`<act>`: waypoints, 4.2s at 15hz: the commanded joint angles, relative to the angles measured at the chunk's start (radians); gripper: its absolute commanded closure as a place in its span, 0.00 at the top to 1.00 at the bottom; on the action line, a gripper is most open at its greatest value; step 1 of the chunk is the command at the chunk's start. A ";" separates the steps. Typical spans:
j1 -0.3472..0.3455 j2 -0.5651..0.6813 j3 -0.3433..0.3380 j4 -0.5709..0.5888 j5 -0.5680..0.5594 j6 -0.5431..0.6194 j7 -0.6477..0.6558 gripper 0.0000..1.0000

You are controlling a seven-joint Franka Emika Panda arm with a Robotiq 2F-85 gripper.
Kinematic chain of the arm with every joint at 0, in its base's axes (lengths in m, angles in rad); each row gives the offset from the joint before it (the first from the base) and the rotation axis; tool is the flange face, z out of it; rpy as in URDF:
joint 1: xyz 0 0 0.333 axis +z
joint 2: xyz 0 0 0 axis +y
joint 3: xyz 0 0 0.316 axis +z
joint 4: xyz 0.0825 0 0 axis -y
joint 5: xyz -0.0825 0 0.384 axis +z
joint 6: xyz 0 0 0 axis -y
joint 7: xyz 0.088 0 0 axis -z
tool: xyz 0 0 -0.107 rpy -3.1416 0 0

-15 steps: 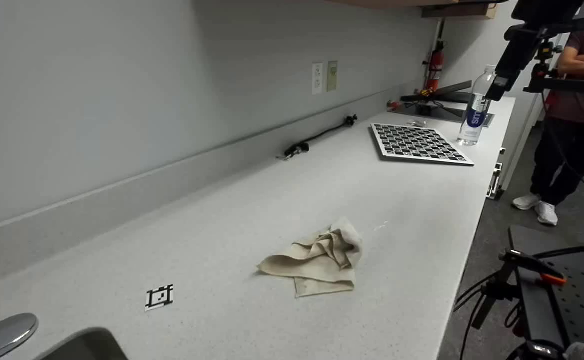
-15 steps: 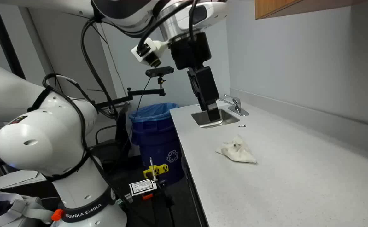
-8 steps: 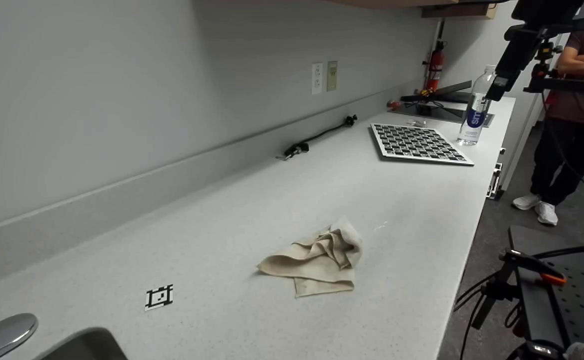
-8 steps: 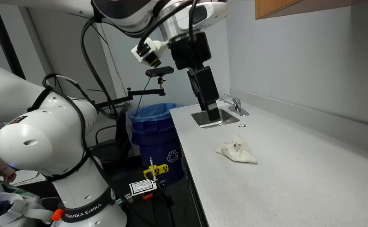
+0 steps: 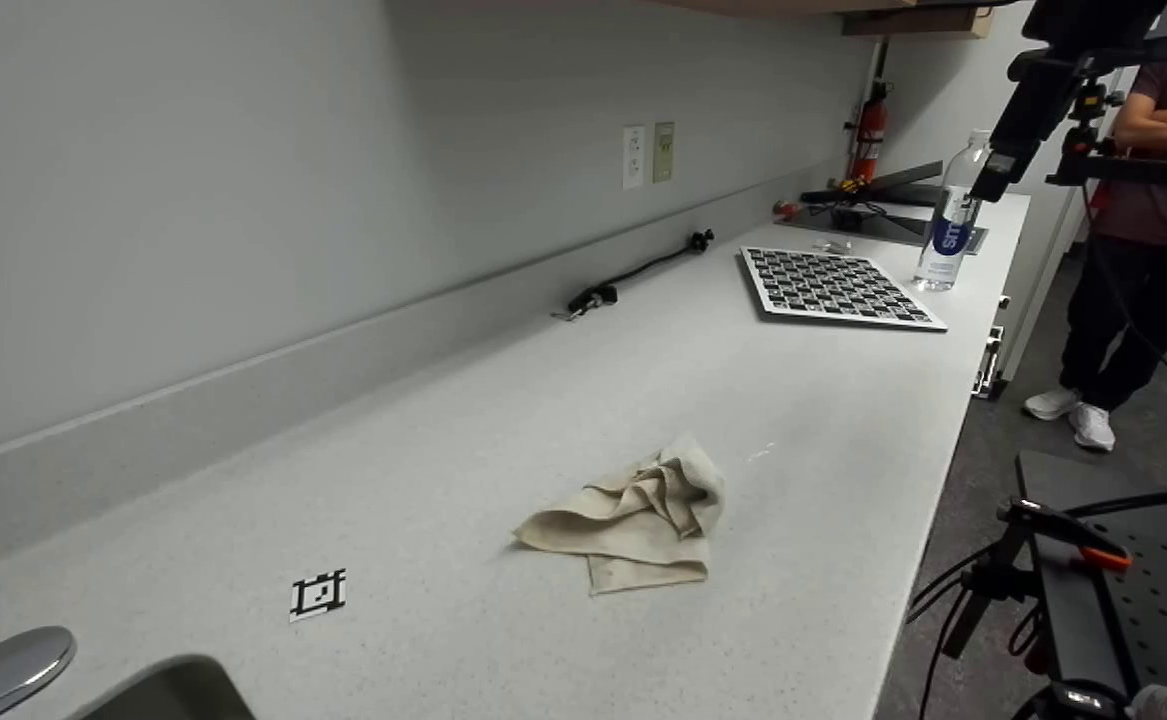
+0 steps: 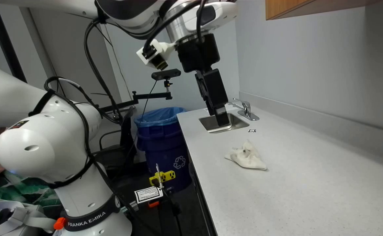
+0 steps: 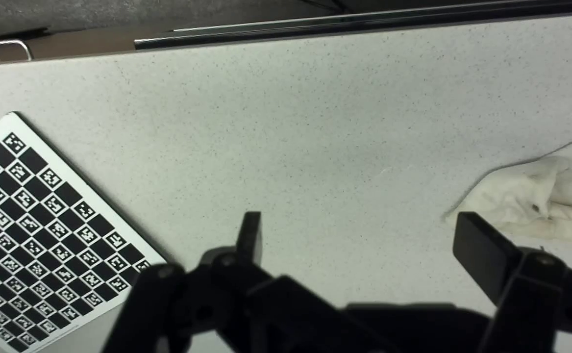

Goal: Wipe the counter with the cloth

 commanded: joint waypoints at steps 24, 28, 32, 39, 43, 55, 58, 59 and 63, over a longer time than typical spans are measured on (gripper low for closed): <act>0.130 0.268 0.130 0.184 0.089 0.038 0.089 1.00; 0.115 0.185 0.109 0.108 0.064 0.027 0.068 1.00; 0.110 0.164 0.091 0.101 0.065 0.027 0.061 1.00; 0.158 0.228 0.139 0.105 0.101 0.063 0.090 1.00; 0.188 0.311 0.192 0.112 0.096 0.135 0.127 1.00; 0.259 0.585 0.202 0.140 0.131 0.373 0.093 1.00; 0.262 0.615 0.202 0.159 0.134 0.375 0.090 1.00; 0.262 0.615 0.202 0.161 0.134 0.375 0.090 1.00; 0.280 0.692 0.198 0.185 0.188 0.416 0.049 1.00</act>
